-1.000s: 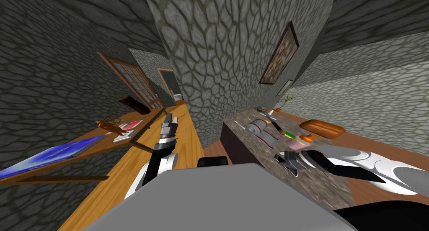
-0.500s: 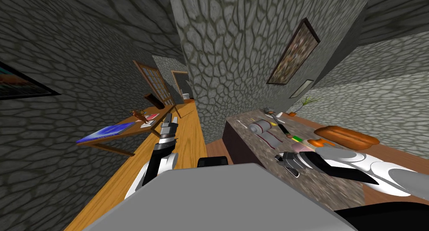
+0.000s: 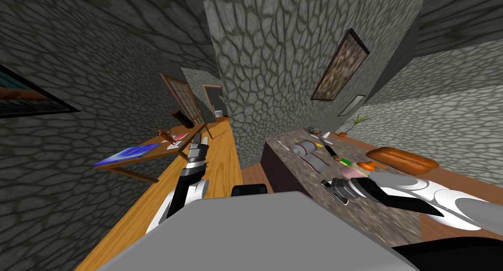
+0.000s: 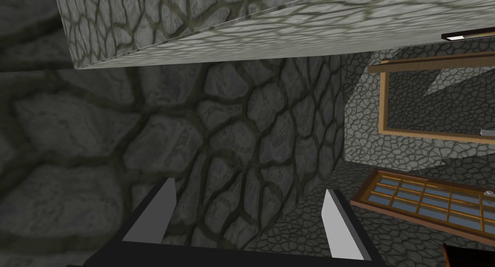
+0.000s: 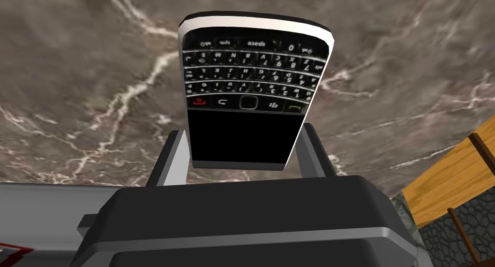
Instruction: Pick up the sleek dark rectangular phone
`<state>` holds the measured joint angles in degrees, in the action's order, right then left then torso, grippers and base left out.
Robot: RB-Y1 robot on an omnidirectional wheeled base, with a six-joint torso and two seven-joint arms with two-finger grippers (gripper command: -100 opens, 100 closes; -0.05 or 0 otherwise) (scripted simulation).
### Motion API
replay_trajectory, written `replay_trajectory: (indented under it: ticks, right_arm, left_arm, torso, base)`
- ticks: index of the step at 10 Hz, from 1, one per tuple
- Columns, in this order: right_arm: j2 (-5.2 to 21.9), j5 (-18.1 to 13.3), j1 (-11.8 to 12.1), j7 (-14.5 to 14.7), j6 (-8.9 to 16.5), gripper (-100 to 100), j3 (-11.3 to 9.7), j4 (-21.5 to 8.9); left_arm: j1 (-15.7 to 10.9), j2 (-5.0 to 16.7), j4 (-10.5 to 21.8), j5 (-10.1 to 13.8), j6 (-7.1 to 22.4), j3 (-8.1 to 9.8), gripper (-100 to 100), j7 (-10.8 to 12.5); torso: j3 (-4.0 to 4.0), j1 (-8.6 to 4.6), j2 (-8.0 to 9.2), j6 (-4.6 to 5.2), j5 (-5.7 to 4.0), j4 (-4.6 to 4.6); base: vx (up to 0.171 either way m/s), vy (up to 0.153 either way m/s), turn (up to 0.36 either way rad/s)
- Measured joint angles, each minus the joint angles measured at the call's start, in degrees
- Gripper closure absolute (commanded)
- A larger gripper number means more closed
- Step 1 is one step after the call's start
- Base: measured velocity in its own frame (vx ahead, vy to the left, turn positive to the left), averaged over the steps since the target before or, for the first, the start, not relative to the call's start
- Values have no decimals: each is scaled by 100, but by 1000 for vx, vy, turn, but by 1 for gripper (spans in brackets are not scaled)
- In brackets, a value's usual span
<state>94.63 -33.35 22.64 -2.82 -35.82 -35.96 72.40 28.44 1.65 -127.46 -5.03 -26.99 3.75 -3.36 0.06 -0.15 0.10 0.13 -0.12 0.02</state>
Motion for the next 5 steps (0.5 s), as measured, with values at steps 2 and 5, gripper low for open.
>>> replay_trajectory:
  ticks: [2,5]
  right_arm:
    - [1,-1,-1,3,0,100,0,0]
    - [81,56,114,372,-185,100,118,-22]
  left_arm:
    - [0,0,0,0,0,0,0,0]
    - [3,0,0,0,0,1,0,0]
  torso:
    - [-1,0,-2,1,0,-1]
    - [-33,9,-60,2,4,-12]
  base:
    - [43,14,-146]
    - [174,22,-289]
